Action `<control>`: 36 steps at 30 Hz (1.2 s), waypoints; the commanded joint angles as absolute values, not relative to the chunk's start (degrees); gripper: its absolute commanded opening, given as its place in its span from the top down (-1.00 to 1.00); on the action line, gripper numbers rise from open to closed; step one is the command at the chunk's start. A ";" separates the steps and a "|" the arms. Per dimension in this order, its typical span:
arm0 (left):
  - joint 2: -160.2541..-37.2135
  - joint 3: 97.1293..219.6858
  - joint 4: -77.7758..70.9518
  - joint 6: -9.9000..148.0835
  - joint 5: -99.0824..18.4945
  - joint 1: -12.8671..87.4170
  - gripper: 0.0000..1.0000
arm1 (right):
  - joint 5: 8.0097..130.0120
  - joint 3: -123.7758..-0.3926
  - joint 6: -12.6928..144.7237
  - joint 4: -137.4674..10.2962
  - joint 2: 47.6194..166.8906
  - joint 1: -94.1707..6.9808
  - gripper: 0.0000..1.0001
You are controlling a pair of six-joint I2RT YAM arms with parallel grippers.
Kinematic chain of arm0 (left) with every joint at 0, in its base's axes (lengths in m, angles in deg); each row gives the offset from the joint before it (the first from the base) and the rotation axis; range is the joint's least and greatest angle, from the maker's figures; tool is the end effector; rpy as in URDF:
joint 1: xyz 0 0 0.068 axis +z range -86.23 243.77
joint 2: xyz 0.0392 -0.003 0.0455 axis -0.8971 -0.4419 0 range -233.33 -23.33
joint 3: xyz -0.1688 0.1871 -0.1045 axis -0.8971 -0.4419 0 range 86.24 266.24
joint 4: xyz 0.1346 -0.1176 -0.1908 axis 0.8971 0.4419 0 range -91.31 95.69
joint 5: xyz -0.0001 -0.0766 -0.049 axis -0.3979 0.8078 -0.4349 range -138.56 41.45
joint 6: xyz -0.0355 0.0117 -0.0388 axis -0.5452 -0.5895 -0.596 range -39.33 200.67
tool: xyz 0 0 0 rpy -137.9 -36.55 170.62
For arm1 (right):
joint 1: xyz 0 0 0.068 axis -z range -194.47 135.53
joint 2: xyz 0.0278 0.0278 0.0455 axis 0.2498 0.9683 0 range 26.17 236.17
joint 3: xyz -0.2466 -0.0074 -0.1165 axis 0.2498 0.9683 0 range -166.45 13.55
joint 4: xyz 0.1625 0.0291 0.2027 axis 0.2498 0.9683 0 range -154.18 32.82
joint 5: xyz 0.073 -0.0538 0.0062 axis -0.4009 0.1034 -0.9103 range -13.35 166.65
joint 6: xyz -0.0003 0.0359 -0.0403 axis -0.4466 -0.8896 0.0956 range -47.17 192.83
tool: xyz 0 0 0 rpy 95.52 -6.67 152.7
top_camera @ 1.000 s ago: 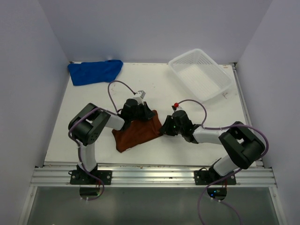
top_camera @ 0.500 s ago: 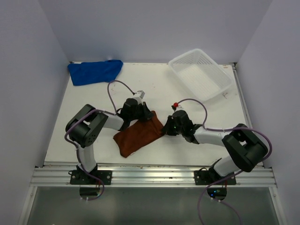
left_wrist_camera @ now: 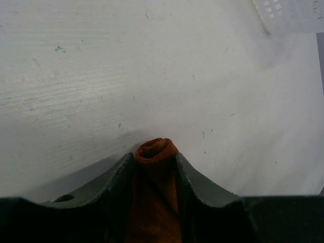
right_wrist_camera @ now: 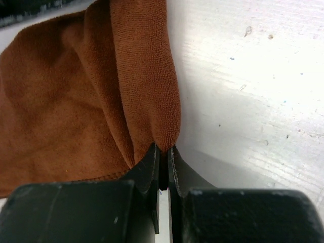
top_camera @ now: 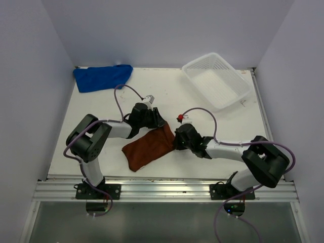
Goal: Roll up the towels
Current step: Roll the towel
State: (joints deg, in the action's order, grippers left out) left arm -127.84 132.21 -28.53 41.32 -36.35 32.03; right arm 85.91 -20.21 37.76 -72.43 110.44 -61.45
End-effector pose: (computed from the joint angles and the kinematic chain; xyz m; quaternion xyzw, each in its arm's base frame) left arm 0.3006 -0.1949 0.1349 -0.0055 0.8683 -0.3586 0.3426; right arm 0.1928 0.1982 0.1518 -0.0621 0.9099 0.2091 0.3528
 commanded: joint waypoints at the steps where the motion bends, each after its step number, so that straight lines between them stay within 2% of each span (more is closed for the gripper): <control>1: -123.79 135.28 -25.31 42.53 -38.27 33.27 0.16 | 91.67 -22.65 41.01 -68.49 109.40 -64.29 1.00; 9: -119.22 136.69 -19.51 40.86 -37.83 34.68 0.14 | 96.33 -23.71 42.16 -67.00 108.35 -67.11 1.00; 15: -117.72 136.51 -20.20 37.08 -33.97 34.86 0.15 | 105.55 -26.44 44.26 -62.88 109.05 -72.55 1.00; 20: -117.28 136.51 -20.21 36.46 -33.44 34.86 0.15 | 114.86 -29.95 46.20 -59.44 112.74 -78.27 1.00; 36: -114.03 134.67 -20.03 35.58 -32.47 34.86 0.14 | 131.49 -41.63 51.56 -47.84 124.69 -89.78 1.00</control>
State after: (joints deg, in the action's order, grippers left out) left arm -116.36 134.99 -18.98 36.62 -33.73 34.50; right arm 125.05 -38.02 50.24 -51.69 122.90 -87.85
